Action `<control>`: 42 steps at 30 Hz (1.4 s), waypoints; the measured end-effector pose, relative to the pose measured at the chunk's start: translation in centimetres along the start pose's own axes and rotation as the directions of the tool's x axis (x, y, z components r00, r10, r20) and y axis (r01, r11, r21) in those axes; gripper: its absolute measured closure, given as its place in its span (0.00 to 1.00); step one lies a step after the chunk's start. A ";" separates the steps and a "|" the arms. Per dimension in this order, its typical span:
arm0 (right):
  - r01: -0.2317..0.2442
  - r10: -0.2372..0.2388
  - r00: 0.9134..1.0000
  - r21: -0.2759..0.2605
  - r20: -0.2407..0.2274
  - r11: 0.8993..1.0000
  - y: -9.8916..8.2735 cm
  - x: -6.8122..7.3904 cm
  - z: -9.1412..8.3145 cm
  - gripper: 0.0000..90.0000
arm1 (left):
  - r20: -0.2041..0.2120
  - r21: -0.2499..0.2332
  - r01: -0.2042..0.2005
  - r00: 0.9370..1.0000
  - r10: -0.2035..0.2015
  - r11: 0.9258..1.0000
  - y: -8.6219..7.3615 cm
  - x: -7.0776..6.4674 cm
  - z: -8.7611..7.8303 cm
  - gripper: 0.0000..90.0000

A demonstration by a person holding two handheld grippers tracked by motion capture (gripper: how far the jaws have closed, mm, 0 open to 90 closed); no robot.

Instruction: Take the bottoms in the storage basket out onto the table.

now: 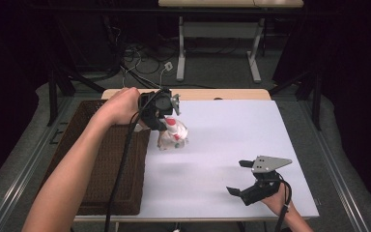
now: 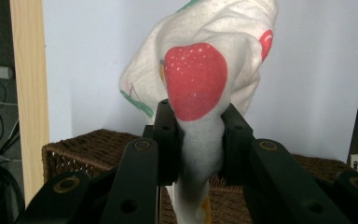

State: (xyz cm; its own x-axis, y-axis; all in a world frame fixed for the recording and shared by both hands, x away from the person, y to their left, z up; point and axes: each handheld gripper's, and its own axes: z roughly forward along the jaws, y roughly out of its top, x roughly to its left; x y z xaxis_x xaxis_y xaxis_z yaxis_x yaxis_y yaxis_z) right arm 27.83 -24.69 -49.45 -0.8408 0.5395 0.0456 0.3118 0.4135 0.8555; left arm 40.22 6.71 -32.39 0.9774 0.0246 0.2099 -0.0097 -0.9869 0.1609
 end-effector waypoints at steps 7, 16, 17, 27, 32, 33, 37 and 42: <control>-0.001 0.001 1.000 0.000 0.000 1.000 0.0 0.0 0.0 0.01 | 0.013 -0.005 0.003 1.000 -0.003 1.000 0.8 -0.1 0.8 0.81; -0.002 0.002 1.000 0.000 0.000 1.000 0.0 0.0 0.0 0.01 | 0.005 -0.028 0.006 1.000 -0.006 1.000 1.5 -0.2 1.8 0.81; -0.003 0.003 1.000 0.000 0.000 1.000 0.0 0.0 0.0 0.01 | 0.004 -0.027 0.015 1.000 -0.015 1.000 1.6 -0.3 2.0 0.81; -0.005 0.005 1.000 -0.006 -0.001 1.000 0.0 0.0 0.0 0.01 | 0.014 -0.041 0.049 0.999 -0.049 0.998 2.2 -0.6 3.4 0.81; -0.006 0.006 1.000 -0.004 0.003 1.000 0.0 0.0 0.0 0.01 | 0.015 -0.051 0.081 0.997 -0.080 0.995 2.2 -0.7 4.4 0.81; -0.006 0.006 1.000 -0.005 0.001 1.000 0.0 0.0 0.0 0.01 | 0.019 -0.051 0.085 0.996 -0.085 0.995 2.2 -0.7 4.6 0.81; -0.005 0.005 1.000 -0.005 0.002 1.000 0.0 0.0 0.0 0.01 | 0.027 -0.054 0.135 0.991 -0.134 0.989 2.2 -0.8 5.3 0.81; -0.003 0.003 1.000 -0.007 -0.001 1.000 0.0 0.0 0.0 0.01 | 0.035 -0.061 0.165 0.986 -0.163 0.984 2.0 -0.9 6.1 0.81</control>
State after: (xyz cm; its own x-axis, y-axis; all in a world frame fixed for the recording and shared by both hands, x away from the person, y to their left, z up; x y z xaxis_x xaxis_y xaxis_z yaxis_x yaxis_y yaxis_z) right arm 27.79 -24.67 -49.44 -0.8401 0.5403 0.0488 0.3116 0.4068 0.8587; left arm 40.61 3.74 -38.19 0.9728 0.1794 0.1467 0.1387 -0.9579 0.2514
